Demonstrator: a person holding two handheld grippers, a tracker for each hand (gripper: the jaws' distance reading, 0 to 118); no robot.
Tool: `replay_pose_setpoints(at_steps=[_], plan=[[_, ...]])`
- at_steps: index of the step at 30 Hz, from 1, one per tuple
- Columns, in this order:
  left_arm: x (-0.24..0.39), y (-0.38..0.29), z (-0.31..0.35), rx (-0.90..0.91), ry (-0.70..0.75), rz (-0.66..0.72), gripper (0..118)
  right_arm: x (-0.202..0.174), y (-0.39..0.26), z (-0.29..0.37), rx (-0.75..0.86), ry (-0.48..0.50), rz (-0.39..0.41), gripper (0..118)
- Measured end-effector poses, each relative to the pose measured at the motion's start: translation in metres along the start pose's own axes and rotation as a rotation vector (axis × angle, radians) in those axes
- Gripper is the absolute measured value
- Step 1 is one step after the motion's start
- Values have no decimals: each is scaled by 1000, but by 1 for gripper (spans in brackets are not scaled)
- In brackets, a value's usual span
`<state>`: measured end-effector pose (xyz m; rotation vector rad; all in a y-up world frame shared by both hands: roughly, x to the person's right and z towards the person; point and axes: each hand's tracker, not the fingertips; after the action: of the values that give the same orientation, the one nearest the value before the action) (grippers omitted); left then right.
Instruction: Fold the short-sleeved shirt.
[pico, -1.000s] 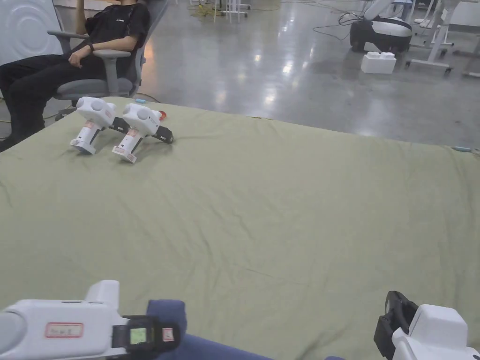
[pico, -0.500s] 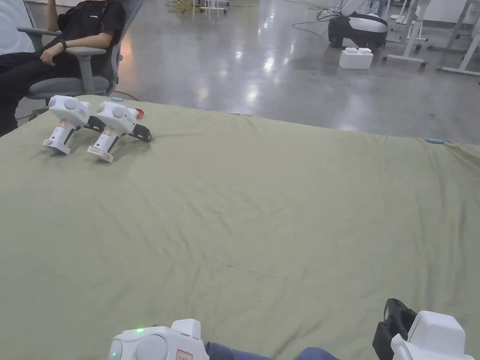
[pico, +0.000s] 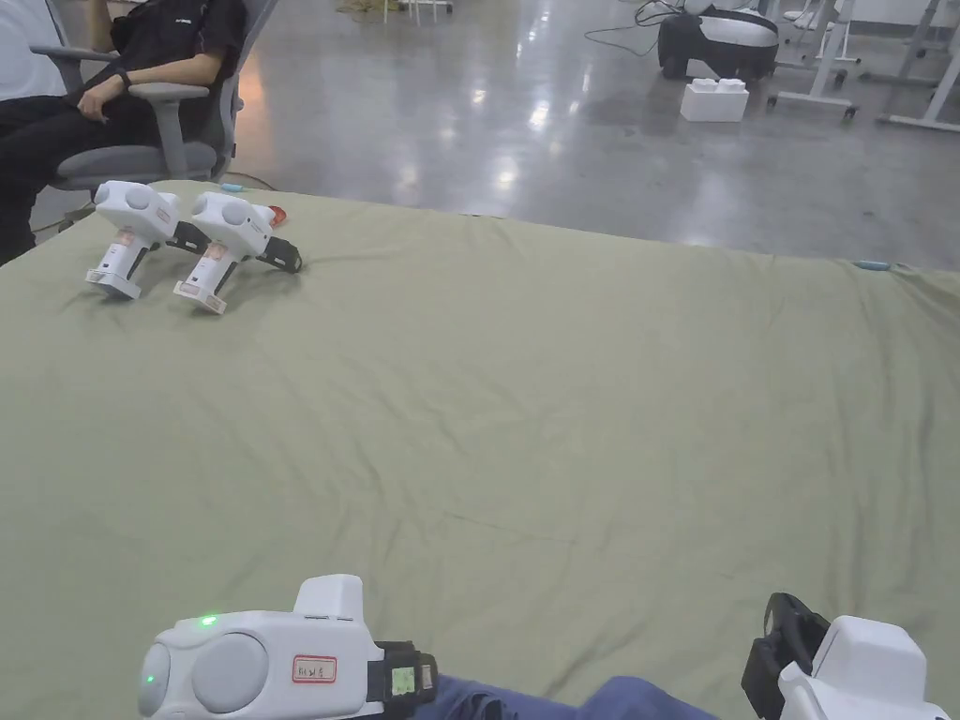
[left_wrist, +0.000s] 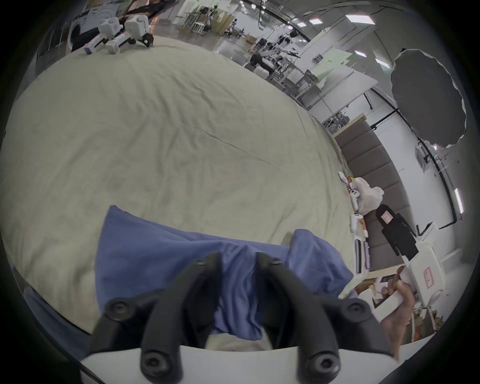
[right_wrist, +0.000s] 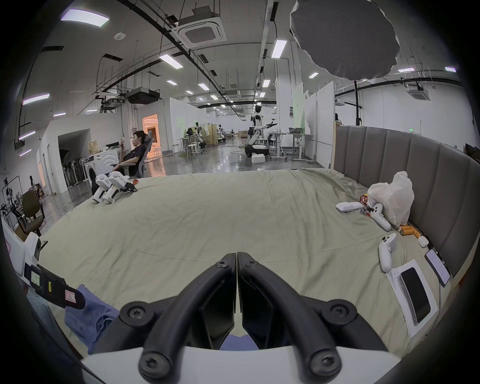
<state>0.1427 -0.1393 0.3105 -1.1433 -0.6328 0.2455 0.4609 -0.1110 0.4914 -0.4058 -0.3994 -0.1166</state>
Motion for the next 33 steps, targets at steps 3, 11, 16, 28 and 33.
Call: replay_pose_setpoints(at_steps=[3,11,16,28,33], plan=[[-1,-9,-19,-70,82,-50,14,-1,-3,0,-9,5,-7,0],[27,-42,-51,-170,-53,-137,5,3,-8,2,-24,1,-6,0],[38,-49,-64,-151,-97,-157,5,6,-10,2,-33,-6,-7,0],[-28,-19,-4,-3,-218,-63,44,7,-3,2,-30,-3,-7,0],[-99,4,33,80,-156,-36,81,5,2,1,-20,2,-2,0]])
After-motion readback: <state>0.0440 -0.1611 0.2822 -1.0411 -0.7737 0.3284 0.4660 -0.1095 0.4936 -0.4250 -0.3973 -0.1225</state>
